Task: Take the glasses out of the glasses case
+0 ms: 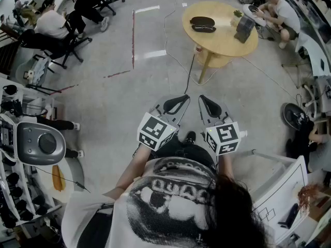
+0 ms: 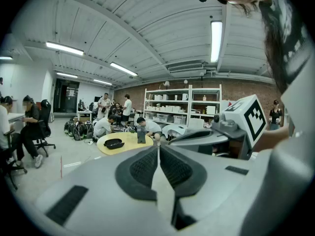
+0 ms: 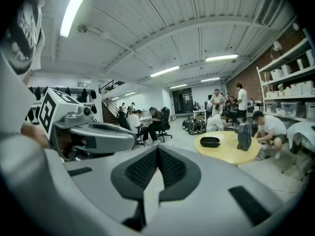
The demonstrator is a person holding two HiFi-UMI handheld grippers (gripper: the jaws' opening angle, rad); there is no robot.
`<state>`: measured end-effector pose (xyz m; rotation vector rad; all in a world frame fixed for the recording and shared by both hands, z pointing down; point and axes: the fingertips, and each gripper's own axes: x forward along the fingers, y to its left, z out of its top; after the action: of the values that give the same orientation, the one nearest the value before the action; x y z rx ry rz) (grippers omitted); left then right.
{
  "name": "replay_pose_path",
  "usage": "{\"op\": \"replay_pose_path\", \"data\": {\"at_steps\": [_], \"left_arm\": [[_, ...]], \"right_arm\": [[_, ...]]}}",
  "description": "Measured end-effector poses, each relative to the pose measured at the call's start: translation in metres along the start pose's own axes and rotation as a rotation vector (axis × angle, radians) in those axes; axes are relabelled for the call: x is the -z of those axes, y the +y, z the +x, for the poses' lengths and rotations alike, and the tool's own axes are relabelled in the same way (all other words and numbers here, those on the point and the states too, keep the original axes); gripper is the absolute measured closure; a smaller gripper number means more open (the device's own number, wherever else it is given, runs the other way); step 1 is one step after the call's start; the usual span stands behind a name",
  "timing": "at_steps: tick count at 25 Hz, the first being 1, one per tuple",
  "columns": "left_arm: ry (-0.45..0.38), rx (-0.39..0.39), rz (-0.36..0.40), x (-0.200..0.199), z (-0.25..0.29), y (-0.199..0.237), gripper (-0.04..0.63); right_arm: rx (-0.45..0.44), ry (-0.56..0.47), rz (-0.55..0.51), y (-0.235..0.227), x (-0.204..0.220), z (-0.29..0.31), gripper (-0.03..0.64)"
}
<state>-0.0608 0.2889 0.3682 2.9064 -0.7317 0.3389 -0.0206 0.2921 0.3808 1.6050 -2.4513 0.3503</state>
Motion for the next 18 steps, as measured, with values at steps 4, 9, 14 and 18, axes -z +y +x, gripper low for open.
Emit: {"op": "replay_pose_path", "data": {"at_steps": [4,9,14,18], "left_arm": [[-0.001,0.003,-0.002,-0.001,0.010,-0.004,0.574],[-0.006,-0.002,-0.009,-0.005,0.031,-0.005,0.575],[-0.012,-0.021,-0.011,-0.006,0.052,-0.003,0.574],[-0.011,-0.056,-0.024,-0.004,0.061,0.001,0.574]], "right_arm": [[-0.002,0.000,0.016,-0.011,0.002,-0.002,0.621],[-0.013,-0.016,0.038,-0.032,0.000,-0.003,0.621],[-0.035,-0.010,0.013,-0.051,0.005,0.000,0.621],[-0.047,-0.013,0.015,-0.066,0.007,0.005,0.621]]}}
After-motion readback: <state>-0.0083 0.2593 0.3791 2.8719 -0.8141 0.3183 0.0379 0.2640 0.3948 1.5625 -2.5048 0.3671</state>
